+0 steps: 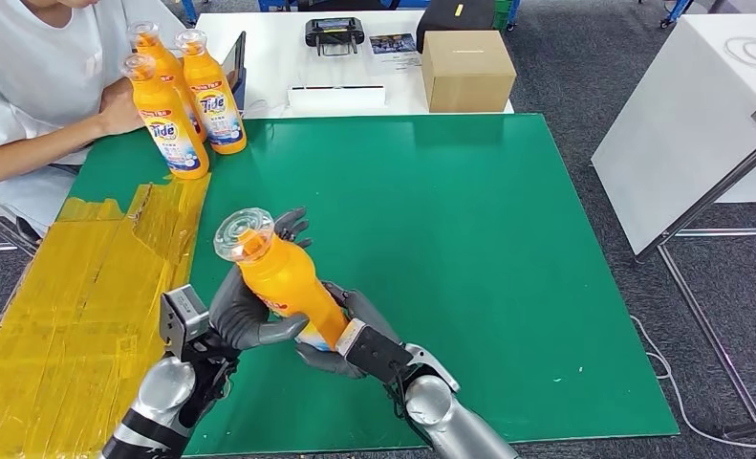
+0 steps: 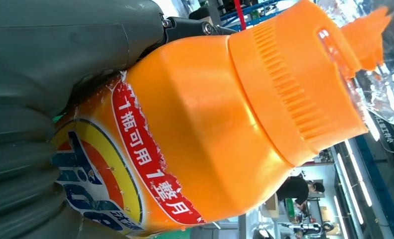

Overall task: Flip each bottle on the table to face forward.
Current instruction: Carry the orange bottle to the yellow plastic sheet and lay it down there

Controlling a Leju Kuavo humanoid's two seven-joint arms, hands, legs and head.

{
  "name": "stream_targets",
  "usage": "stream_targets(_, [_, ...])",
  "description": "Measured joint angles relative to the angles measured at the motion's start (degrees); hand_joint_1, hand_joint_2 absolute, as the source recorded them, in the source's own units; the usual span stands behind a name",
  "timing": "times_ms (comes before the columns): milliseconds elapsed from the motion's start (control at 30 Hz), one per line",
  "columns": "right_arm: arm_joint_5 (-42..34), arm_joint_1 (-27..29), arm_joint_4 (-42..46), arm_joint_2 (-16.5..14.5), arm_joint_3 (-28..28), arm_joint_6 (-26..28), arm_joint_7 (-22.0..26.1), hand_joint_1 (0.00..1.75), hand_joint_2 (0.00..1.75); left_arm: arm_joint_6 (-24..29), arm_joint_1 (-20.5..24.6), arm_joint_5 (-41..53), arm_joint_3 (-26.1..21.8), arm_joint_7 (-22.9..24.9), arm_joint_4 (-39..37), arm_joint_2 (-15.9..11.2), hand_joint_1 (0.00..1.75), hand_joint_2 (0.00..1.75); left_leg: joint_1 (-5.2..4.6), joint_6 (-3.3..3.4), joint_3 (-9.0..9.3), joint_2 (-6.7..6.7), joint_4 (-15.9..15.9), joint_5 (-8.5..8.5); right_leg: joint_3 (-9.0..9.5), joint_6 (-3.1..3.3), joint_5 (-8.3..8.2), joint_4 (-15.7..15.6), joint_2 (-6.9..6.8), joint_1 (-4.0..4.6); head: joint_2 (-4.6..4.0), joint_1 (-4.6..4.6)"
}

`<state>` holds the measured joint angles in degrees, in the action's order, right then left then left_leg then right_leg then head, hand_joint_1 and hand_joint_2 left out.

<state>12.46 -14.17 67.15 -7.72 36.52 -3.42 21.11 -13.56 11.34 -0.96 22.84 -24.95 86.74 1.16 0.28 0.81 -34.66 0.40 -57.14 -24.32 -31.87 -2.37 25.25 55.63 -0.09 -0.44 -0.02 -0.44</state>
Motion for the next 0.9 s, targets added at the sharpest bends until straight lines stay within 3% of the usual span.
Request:
stream_targets(167, [1.73, 0.00, -0.21, 0.02, -0.05, 0.95, 0.04, 1.45, 1.75, 0.17, 0.39, 1.78, 0.74, -0.48, -0.55, -0.32, 0.00, 1.75, 0.00, 0.00, 0.00, 0.00, 0.00, 0.00, 0.00, 0.00, 0.00, 0.00, 0.00, 0.00, 0.00, 0.01])
stream_targets(200, [2.28, 0.00, -0.22, 0.02, -0.05, 1.27, 0.04, 1.45, 1.75, 0.26, 0.41, 1.90, 0.80, -0.56, -0.65, -0.33, 0.35, 1.75, 0.00, 0.00, 0.00, 0.00, 0.00, 0.00, 0.00, 0.00, 0.00, 0.00, 0.00, 0.00, 0.00, 0.01])
stream_targets(300, [3.12, 0.00, -0.22, 0.01, -0.07, 1.78, 0.01, 1.45, 1.75, 0.45, 0.39, 1.94, 0.85, -0.63, -0.78, -0.34, 1.66, 1.75, 0.00, 0.00, 0.00, 0.00, 0.00, 0.00, 0.01, 0.00, 0.00, 0.00, 0.00, 0.00, 0.00, 0.01])
stream_targets(333, [3.37, 0.00, -0.22, 0.01, -0.07, 1.95, 0.00, 1.46, 1.75, 0.57, 0.36, 1.71, 0.85, -0.56, -0.79, -0.34, 1.75, 1.75, 0.00, 0.00, 0.00, 0.00, 0.00, 0.00, 0.01, 0.00, 0.00, 0.00, 0.00, 0.00, 0.00, 0.01])
stream_targets(900, [5.84, 0.11, -0.22, -0.10, 0.49, 3.22, -0.48, 1.49, 1.75, 1.09, 0.02, -0.94, 0.48, 1.08, -2.15, -0.18, 1.75, 1.75, 0.00, 0.00, 0.00, 0.00, 0.00, 0.00, 0.00, 0.00, 0.00, 0.00, 0.00, 0.00, 0.00, 0.01])
